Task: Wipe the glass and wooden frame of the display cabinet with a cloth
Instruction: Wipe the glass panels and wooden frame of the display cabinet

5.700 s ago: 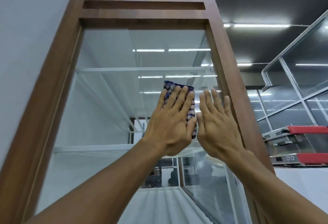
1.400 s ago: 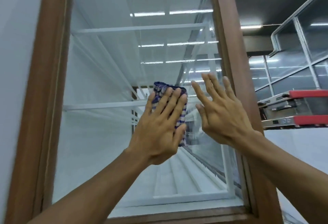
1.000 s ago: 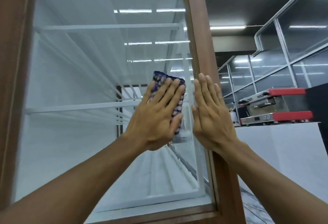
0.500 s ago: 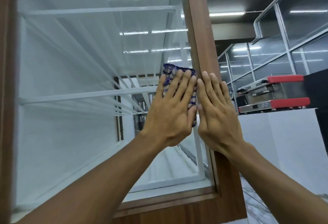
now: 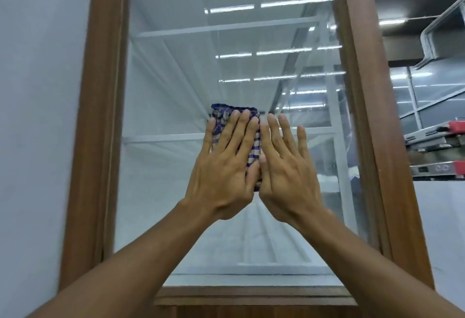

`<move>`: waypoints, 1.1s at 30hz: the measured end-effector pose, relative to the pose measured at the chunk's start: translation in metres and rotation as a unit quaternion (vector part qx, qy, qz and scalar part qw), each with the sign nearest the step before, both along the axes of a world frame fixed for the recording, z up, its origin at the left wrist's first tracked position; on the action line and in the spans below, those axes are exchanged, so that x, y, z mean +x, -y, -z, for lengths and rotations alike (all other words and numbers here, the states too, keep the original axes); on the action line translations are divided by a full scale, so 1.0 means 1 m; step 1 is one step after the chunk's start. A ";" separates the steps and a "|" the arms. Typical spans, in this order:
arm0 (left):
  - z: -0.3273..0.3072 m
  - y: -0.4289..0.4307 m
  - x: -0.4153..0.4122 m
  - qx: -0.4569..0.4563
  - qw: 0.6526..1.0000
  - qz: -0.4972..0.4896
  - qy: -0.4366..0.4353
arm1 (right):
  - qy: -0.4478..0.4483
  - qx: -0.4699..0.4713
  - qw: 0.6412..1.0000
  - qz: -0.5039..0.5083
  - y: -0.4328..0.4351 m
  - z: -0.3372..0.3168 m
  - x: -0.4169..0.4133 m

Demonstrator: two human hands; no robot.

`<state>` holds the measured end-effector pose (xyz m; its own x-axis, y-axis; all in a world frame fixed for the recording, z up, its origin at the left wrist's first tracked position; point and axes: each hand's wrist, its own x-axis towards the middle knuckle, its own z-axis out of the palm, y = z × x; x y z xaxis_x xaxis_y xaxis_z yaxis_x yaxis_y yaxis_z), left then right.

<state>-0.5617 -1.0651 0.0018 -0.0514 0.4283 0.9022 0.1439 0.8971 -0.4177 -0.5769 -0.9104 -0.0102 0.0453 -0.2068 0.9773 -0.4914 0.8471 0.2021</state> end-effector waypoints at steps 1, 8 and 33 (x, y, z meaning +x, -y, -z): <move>0.000 0.013 0.002 0.006 1.000 -0.006 -0.003 | 0.002 0.008 1.000 0.007 0.009 -0.002 0.000; 0.003 0.098 0.008 0.050 0.998 -0.043 0.006 | 0.005 0.067 0.994 0.085 0.085 -0.012 -0.002; 0.019 -0.040 -0.007 -0.002 1.000 0.018 0.014 | -0.011 0.052 0.990 0.134 -0.080 0.011 -0.004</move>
<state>-0.5687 -1.0254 -0.0173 -0.0605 0.4330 0.8994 0.1875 0.8899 -0.4159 -0.5810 -0.8308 -0.0210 -0.0037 -0.3133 0.9497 -0.2470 0.9205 0.3027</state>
